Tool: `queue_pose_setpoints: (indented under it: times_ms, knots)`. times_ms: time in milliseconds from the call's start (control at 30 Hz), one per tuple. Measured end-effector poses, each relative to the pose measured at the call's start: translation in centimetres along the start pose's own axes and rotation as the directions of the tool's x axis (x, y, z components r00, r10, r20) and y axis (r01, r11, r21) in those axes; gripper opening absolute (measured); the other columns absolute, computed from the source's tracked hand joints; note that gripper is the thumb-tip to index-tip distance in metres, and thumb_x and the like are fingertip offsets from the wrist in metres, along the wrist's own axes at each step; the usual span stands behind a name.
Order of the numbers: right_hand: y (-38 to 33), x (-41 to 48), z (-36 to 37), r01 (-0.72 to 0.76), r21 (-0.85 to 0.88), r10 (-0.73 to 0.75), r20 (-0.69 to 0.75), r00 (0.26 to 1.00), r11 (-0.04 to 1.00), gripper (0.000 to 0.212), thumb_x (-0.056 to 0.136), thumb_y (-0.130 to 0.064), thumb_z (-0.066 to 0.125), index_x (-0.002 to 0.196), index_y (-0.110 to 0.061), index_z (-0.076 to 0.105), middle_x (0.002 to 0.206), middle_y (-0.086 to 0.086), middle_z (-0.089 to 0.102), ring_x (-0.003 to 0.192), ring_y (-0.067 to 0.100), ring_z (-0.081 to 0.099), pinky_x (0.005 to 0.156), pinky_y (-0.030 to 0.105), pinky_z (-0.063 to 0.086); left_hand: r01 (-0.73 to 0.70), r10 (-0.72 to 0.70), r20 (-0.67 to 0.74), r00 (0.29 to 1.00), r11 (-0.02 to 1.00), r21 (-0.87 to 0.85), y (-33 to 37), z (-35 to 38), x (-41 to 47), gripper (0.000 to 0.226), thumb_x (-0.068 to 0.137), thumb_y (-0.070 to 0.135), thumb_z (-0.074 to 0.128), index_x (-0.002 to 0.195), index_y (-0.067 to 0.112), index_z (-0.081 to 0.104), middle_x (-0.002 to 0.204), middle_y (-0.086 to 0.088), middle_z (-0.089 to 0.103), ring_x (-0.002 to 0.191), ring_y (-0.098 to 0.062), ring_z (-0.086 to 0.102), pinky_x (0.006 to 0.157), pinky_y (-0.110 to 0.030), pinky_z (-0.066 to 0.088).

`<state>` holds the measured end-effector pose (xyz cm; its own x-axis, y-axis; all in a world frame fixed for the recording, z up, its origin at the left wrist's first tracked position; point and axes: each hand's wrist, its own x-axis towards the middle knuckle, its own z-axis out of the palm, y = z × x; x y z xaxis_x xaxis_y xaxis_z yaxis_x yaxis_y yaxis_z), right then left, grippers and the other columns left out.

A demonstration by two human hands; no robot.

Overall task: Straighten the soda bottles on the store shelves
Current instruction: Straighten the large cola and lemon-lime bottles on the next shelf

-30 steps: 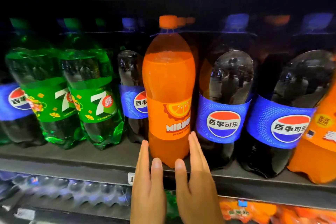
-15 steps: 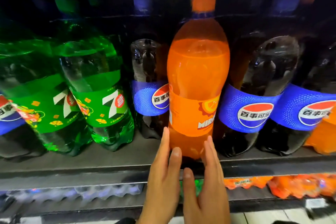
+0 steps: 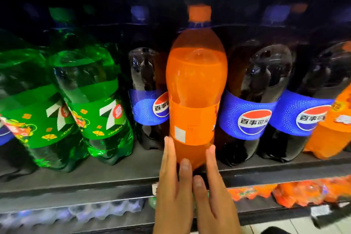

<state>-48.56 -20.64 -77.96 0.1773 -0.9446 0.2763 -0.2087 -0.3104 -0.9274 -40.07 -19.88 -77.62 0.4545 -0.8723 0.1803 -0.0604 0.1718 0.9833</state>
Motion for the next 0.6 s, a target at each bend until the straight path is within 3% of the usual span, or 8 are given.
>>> queue_pose_setpoints:
  times_ms: [100, 200, 267, 367, 433, 500, 567, 600]
  knots:
    - [0.2, 1.4, -1.2, -0.074, 0.108, 0.080, -0.053, 0.995, 0.991, 0.062, 0.082, -0.052, 0.044, 0.142, -0.047, 0.029, 0.146, -0.028, 0.034, 0.129, -0.011, 0.037, 0.108, 0.019, 0.033, -0.091, 0.089, -0.074, 0.993, 0.996, -0.018, -0.5, 0.6, -1.8, 0.056, 0.085, 0.052, 0.049, 0.135, 0.027, 0.050, 0.147, 0.017, 0.041, 0.135, -0.003, 0.039, 0.105, -0.032, 0.037]
    - [0.1, 1.0, -1.6, -0.053, 0.060, 0.058, -0.087, 0.994, 0.997, 0.061, 0.085, -0.054, 0.046, 0.143, -0.045, 0.029, 0.146, -0.025, 0.036, 0.132, -0.007, 0.035, 0.109, 0.028, 0.034, -0.074, 0.073, -0.149, 0.986, 0.997, 0.001, -0.5, -0.6, -0.7, 0.053, 0.080, 0.059, 0.046, 0.128, 0.038, 0.055, 0.135, 0.019, 0.053, 0.124, 0.001, 0.049, 0.099, -0.028, 0.039]
    - [-0.2, -0.3, -1.3, -0.018, 0.048, 0.024, -0.128, 0.991, 0.999, 0.052, 0.089, -0.049, 0.047, 0.139, -0.045, 0.036, 0.142, -0.027, 0.041, 0.129, -0.007, 0.040, 0.103, 0.019, 0.036, -0.042, 0.042, -0.148, 0.988, 0.999, 0.002, -0.1, -1.4, 0.6, 0.052, 0.083, 0.058, 0.044, 0.133, 0.045, 0.048, 0.138, 0.028, 0.047, 0.127, 0.008, 0.043, 0.102, -0.023, 0.035]
    - [-0.7, -1.0, -0.7, -0.046, 0.117, 0.046, -0.002, 0.999, 0.992, 0.047, 0.092, -0.042, 0.045, 0.138, -0.039, 0.039, 0.136, -0.028, 0.044, 0.126, -0.006, 0.044, 0.093, 0.004, 0.034, 0.034, -0.034, 0.004, 0.999, 0.993, -0.116, 0.7, -0.4, 1.0, 0.065, 0.081, 0.062, 0.046, 0.143, 0.047, 0.031, 0.149, 0.027, 0.031, 0.135, 0.008, 0.031, 0.108, -0.022, 0.030]
    - [-0.4, 0.4, -1.0, -0.083, 0.186, 0.076, 0.044, 0.996, 0.979, 0.045, 0.096, -0.027, 0.047, 0.141, -0.023, 0.042, 0.137, -0.015, 0.048, 0.126, 0.006, 0.045, 0.098, 0.004, 0.031, 0.029, -0.027, 0.025, 0.999, 0.996, -0.081, 0.6, 1.0, -0.4, 0.078, 0.073, 0.071, 0.051, 0.143, 0.043, 0.032, 0.153, 0.020, 0.028, 0.137, 0.003, 0.031, 0.113, -0.032, 0.029]
    - [-0.6, 2.4, -2.2, -0.165, 0.229, 0.150, 0.081, 0.985, 0.959, 0.049, 0.095, -0.024, 0.044, 0.143, -0.019, 0.038, 0.144, -0.011, 0.043, 0.132, 0.004, 0.040, 0.106, 0.011, 0.029, -0.042, 0.041, -0.029, 0.999, 0.999, -0.018, 0.5, 1.4, -1.5, 0.079, 0.068, 0.076, 0.054, 0.133, 0.031, 0.047, 0.152, 0.011, 0.031, 0.133, 0.005, 0.036, 0.111, -0.030, 0.032]
    - [-0.6, 2.7, -3.4, -0.076, 0.127, 0.069, 0.056, 0.996, 0.989, 0.050, 0.089, -0.036, 0.048, 0.138, -0.030, 0.043, 0.143, -0.025, 0.039, 0.130, -0.007, 0.039, 0.102, 0.011, 0.034, -0.036, 0.034, -0.087, 0.996, 0.999, -0.022, 0.7, 0.4, -0.8, 0.028, 0.090, 0.047, 0.055, 0.113, 0.036, 0.065, 0.138, 0.002, 0.049, 0.127, -0.007, 0.048, 0.106, -0.031, 0.037]
    - [-0.7, 2.4, -3.9, -0.014, 0.037, 0.014, -0.005, 1.000, 0.999, 0.050, 0.084, -0.043, 0.050, 0.134, -0.034, 0.048, 0.141, -0.029, 0.040, 0.128, -0.006, 0.042, 0.101, 0.015, 0.037, 0.018, -0.021, -0.125, 0.992, 1.000, -0.026, 0.8, -0.3, 0.0, 0.026, 0.098, 0.026, 0.049, 0.108, 0.043, 0.066, 0.129, 0.002, 0.055, 0.124, -0.014, 0.050, 0.105, -0.033, 0.038]
